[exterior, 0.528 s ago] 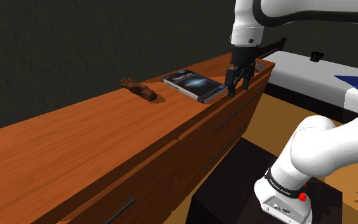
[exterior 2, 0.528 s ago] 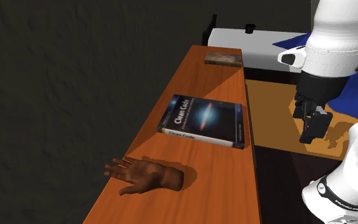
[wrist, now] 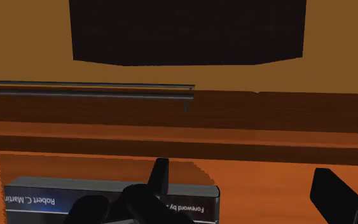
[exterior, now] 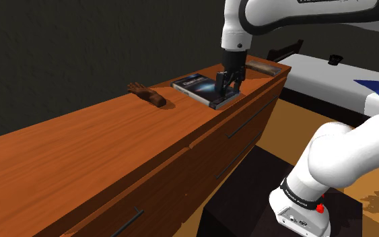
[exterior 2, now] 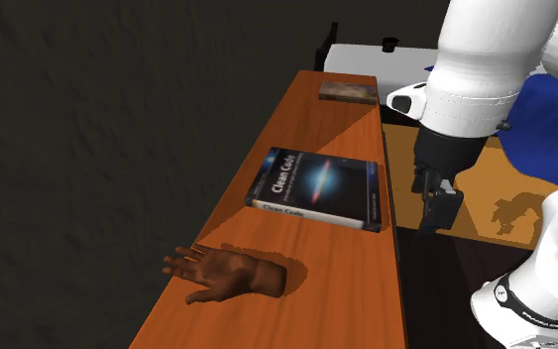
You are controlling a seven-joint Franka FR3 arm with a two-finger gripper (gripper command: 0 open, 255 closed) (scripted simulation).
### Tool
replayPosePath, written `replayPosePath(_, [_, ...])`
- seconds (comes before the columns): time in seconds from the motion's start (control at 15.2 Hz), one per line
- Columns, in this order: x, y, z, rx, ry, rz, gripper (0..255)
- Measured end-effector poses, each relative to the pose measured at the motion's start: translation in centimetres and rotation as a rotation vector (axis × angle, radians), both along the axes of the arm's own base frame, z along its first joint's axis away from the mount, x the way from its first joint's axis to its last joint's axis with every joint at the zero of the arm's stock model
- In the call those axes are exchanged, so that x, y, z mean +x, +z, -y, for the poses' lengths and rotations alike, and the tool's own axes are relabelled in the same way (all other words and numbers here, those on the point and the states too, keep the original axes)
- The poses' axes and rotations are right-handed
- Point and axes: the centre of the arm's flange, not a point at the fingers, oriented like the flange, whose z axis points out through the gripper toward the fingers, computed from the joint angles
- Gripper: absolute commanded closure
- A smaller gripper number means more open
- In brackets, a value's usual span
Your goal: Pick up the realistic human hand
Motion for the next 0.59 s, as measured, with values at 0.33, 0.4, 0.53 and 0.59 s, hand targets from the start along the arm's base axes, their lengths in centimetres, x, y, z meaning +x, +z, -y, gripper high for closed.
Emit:
replayPosePath(0.33, [5.0, -0.7, -2.9, -0.01, 0.06, 0.056, 0])
replayPosePath(0.4, [5.8, -0.8, -3.4, -0.012, 0.072, 0.068, 0])
replayPosePath(0.53, [7.8, -1.2, -4.4, -0.016, 0.096, 0.09, 0])
replayPosePath(0.59, [8.8, -0.9, -5.2, -0.017, 0.108, 0.101, 0])
